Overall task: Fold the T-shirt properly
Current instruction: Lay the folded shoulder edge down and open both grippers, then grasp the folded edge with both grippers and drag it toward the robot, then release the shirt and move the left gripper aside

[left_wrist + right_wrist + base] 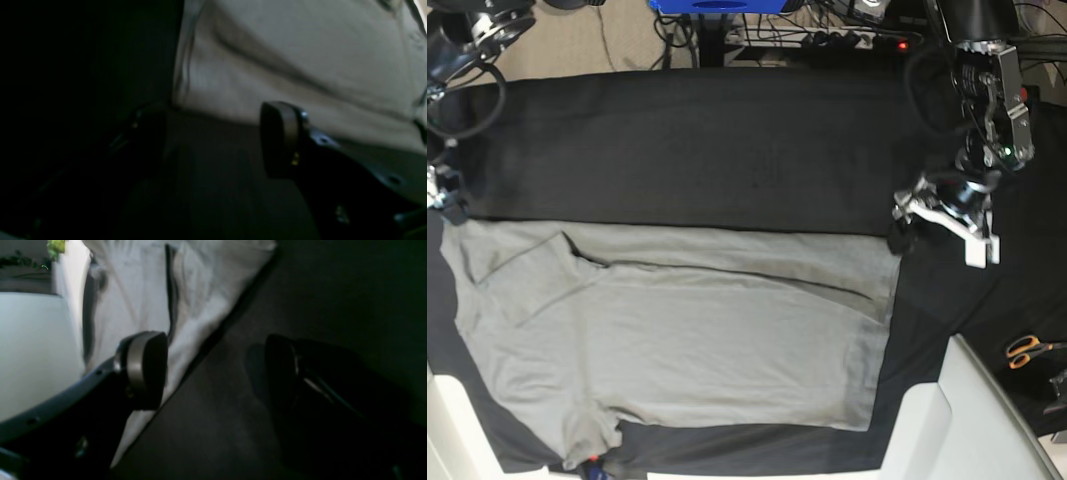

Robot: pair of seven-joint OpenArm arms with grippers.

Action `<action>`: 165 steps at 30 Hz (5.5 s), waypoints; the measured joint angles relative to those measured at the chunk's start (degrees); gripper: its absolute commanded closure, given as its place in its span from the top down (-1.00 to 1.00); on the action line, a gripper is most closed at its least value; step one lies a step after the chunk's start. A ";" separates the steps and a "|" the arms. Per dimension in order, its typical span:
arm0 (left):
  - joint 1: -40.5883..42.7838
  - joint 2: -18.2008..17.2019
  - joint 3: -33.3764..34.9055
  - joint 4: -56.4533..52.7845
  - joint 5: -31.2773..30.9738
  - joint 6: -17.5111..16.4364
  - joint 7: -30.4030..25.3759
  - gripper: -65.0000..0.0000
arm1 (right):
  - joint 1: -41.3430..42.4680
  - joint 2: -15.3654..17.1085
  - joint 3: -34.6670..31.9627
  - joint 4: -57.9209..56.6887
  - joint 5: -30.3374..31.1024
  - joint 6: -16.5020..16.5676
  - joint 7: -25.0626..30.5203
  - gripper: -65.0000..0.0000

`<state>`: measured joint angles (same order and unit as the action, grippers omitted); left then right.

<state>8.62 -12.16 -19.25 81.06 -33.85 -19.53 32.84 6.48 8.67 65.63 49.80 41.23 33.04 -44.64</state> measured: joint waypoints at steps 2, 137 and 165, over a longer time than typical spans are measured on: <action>0.15 0.61 0.24 -2.08 -0.20 -0.15 0.20 0.18 | 0.79 -0.09 -0.26 -4.70 0.66 0.46 3.63 0.30; 23.56 5.64 -12.28 6.80 -10.38 -0.11 5.53 -0.56 | -23.04 -0.74 -11.98 12.96 7.85 0.33 0.57 -0.37; 2.03 -9.86 -11.78 13.46 -10.38 -0.20 18.82 0.48 | 6.43 18.05 -38.86 -7.23 -19.50 0.72 25.33 0.32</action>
<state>10.66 -22.02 -31.03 94.52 -44.23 -19.73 51.66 12.91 26.72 26.76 42.57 21.74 33.76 -19.31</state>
